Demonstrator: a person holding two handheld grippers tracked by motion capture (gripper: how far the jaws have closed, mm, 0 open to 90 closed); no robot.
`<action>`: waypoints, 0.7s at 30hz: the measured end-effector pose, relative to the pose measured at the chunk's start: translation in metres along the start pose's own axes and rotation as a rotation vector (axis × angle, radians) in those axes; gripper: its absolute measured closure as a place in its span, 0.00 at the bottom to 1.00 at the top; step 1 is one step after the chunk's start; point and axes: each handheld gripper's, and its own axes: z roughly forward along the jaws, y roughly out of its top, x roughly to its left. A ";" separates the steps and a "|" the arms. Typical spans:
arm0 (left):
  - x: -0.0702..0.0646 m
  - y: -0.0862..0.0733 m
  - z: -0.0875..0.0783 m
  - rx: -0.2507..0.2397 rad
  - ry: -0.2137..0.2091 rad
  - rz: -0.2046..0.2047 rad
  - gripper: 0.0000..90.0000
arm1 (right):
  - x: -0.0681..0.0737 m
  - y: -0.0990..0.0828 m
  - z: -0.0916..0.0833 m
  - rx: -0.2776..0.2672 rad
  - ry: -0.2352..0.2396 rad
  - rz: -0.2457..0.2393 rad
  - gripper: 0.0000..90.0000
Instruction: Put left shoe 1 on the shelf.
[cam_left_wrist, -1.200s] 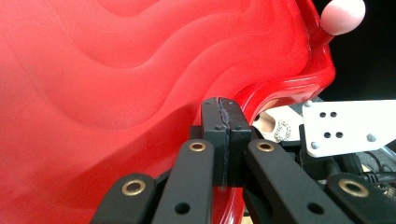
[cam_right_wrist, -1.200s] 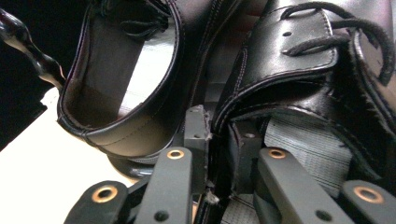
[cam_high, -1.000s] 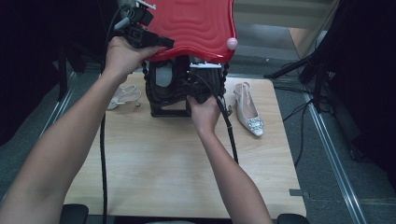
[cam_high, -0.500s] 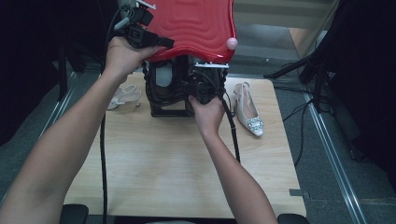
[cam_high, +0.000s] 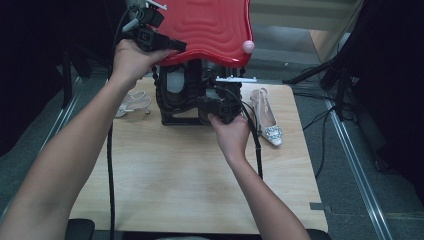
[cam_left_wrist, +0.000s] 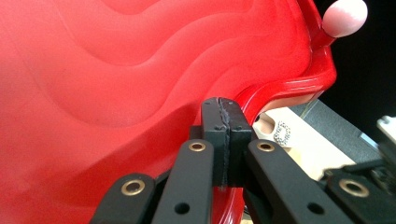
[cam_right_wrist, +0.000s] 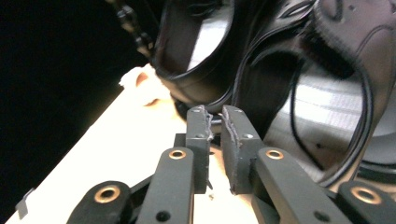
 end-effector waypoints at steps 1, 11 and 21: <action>0.000 0.000 0.000 0.000 0.000 0.000 1.00 | 0.001 -0.002 -0.002 0.004 0.006 -0.003 0.97; 0.001 0.000 -0.001 -0.003 -0.018 -0.011 1.00 | -0.011 -0.048 0.004 0.085 0.009 -0.057 1.00; 0.002 0.000 -0.001 -0.007 -0.029 -0.007 1.00 | -0.024 -0.053 0.012 0.086 -0.020 -0.049 1.00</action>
